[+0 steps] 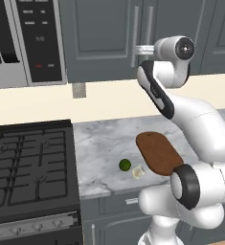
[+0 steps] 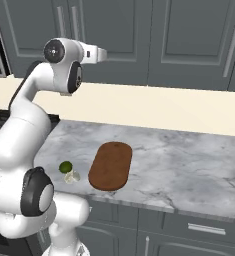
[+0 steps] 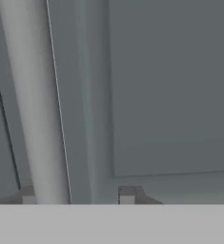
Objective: Open the cabinet. Place the bowl and condiment on the counter. Then place the lime and garlic on the cutting board.
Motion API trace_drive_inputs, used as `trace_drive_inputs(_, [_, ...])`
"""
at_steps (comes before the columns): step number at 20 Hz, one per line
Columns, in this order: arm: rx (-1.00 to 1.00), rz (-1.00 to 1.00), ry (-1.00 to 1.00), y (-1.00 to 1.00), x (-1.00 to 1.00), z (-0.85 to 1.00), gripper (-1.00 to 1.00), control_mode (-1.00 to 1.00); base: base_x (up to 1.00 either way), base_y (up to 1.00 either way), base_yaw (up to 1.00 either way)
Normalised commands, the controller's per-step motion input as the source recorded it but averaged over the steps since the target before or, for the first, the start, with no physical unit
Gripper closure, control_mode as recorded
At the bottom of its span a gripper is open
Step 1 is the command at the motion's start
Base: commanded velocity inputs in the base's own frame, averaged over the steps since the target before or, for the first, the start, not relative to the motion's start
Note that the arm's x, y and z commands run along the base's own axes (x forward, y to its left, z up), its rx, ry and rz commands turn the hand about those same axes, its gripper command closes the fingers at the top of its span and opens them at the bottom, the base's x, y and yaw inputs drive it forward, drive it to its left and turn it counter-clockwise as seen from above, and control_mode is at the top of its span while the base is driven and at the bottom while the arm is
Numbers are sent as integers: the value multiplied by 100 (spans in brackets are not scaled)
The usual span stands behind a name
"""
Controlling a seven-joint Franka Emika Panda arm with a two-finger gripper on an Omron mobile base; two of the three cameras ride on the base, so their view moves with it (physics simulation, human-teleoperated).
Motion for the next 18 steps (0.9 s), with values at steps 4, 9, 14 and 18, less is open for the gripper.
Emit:
trace_drive_inputs(4, [0, -9, 4, -100, -60, 0, 100, -100, 0, 0, 0])
trace_drive_inputs(9, [0, -13, 4, -100, -86, 1, 100, -100, 0, 0, 0])
trace_drive_inputs(14, [0, -12, 9, -100, -88, 5, 100, -100, 0, 0, 0])
trace_drive_inputs(18, [0, -7, 17, -100, -67, 2, 100, -100, 0, 0, 0])
